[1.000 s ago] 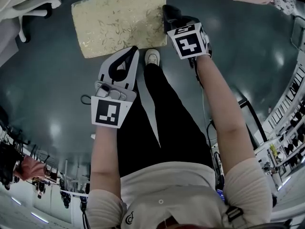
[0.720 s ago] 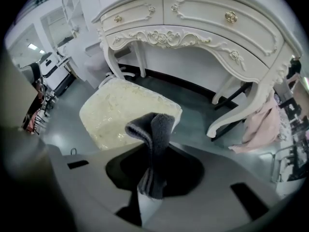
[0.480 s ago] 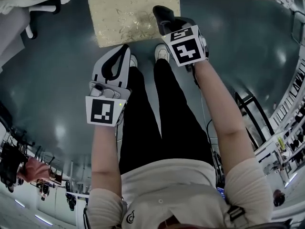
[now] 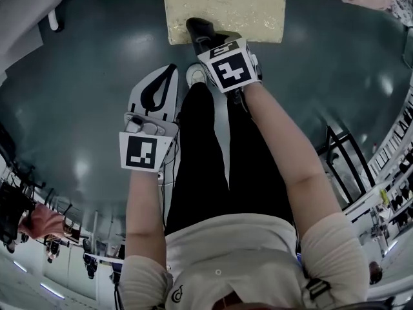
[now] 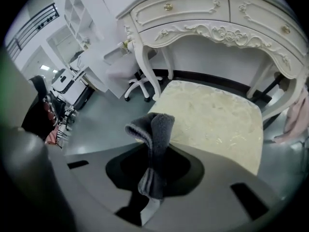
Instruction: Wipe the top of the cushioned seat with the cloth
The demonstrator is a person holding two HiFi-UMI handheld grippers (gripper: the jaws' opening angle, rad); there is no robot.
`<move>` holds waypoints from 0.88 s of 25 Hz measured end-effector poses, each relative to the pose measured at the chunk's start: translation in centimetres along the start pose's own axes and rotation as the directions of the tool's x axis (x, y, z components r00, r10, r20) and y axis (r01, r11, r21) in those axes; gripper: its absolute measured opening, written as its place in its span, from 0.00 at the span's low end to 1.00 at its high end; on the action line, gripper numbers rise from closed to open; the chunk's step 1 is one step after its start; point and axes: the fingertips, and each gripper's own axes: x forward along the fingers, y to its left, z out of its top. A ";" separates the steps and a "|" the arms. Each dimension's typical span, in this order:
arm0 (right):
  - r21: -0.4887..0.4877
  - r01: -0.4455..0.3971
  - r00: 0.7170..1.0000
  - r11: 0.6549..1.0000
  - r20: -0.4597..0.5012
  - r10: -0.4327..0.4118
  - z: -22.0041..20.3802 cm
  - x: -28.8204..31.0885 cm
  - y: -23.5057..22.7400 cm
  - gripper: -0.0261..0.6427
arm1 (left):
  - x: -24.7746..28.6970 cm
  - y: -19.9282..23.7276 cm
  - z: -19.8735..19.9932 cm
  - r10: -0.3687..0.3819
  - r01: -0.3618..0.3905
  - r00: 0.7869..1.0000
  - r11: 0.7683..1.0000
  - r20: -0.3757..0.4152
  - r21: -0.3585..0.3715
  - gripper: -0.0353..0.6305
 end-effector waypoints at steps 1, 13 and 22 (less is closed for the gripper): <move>-0.002 -0.005 1.000 1.000 -0.004 0.005 0.2 0.7 0.8 0.15 | -0.5 0.6 -0.2 0.006 -0.006 1.000 1.000 -0.002 -0.002 0.07; 0.040 0.012 1.000 0.999 0.012 -0.013 2.8 5.4 2.3 0.16 | -2.3 5.2 -2.5 0.016 -0.017 1.000 1.000 -0.017 -0.019 0.07; 0.012 0.010 1.000 1.000 -0.007 -0.010 1.8 4.2 -0.4 0.17 | 0.6 3.5 -2.3 -0.034 0.033 0.999 0.999 -0.028 -0.005 0.07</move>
